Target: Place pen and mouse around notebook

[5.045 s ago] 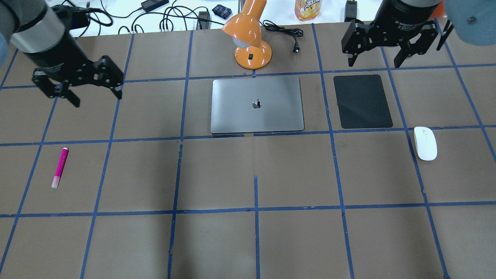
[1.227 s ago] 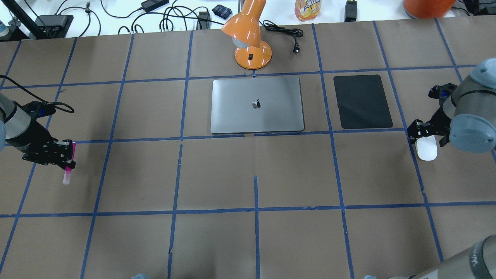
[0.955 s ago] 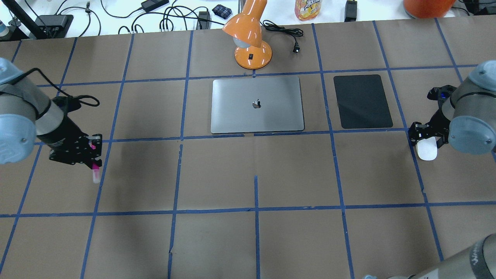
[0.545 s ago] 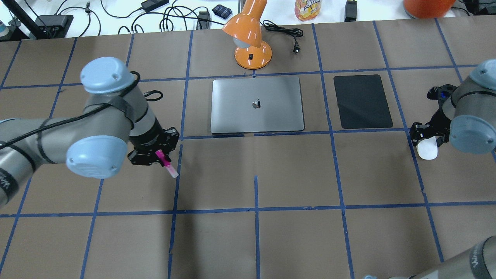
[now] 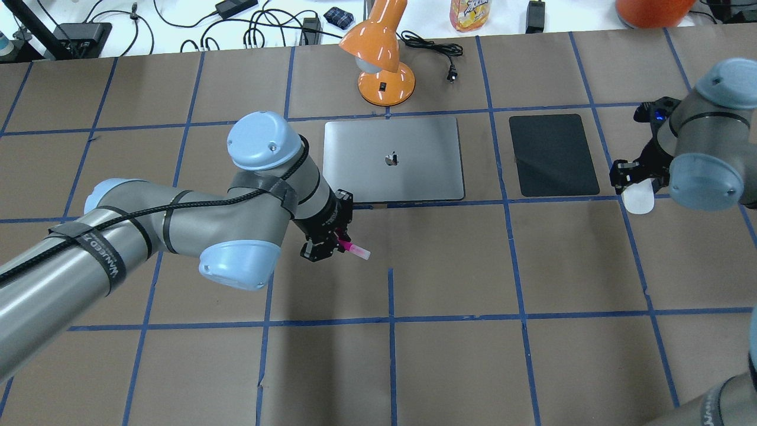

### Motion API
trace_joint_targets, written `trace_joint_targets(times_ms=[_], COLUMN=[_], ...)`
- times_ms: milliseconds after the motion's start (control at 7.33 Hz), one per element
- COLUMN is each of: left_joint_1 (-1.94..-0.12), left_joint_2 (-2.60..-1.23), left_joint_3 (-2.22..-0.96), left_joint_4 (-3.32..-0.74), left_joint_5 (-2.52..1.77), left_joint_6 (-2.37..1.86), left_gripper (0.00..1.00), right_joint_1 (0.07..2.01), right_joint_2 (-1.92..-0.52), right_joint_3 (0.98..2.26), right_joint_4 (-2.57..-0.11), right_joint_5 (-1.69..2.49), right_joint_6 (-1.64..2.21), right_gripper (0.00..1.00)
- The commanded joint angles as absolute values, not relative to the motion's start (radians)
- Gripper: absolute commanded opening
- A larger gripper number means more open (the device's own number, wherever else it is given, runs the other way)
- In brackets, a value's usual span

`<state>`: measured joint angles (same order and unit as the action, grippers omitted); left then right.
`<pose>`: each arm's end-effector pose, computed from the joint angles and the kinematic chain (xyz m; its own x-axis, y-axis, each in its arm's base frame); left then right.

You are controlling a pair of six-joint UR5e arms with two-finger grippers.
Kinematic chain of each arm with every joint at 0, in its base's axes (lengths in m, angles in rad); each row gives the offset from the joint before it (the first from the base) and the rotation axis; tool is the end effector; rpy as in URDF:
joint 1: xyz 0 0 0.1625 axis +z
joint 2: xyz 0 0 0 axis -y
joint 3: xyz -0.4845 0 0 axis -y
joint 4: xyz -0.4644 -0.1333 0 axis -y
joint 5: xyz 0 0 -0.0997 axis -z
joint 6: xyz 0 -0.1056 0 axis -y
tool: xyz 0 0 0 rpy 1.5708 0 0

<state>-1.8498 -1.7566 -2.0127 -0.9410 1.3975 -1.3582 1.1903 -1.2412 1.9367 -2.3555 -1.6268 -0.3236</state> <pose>-0.3013 -0.5017 0.2621 -0.4690 -0.8824 0.0384 -0.8674 0.4683 0.1681 -0.1127 -0.6249 0.2272 -0.9948 0.0619 0.0812 0.0565 0.9962 -0.0667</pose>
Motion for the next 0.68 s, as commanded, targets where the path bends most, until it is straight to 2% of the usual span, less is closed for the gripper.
trace_joint_targets(times_ms=[0,273,545], left_joint_1=[-1.934,-1.982,-1.99], left_joint_2=[-1.834,-1.885,-1.962], left_joint_3=[-2.005,-1.978,-1.876], left_joint_4=[-0.873,-0.859,-0.89], left_joint_5=[1.382,1.388,1.388], left_joint_6=[-1.535,-1.68,-1.749], left_gripper=[0.15,0.12,0.07], right_joint_1=[1.3,1.37,1.37], right_joint_2=[-1.18,-1.106,-1.062], right_joint_3=[1.847,1.786,1.755], right_joint_4=[-2.358,-2.371,-2.373], right_joint_5=[-1.573,-1.571,-1.572], right_joint_6=[-0.247,-0.21,-0.212], right_gripper=[0.58,0.57,0.58])
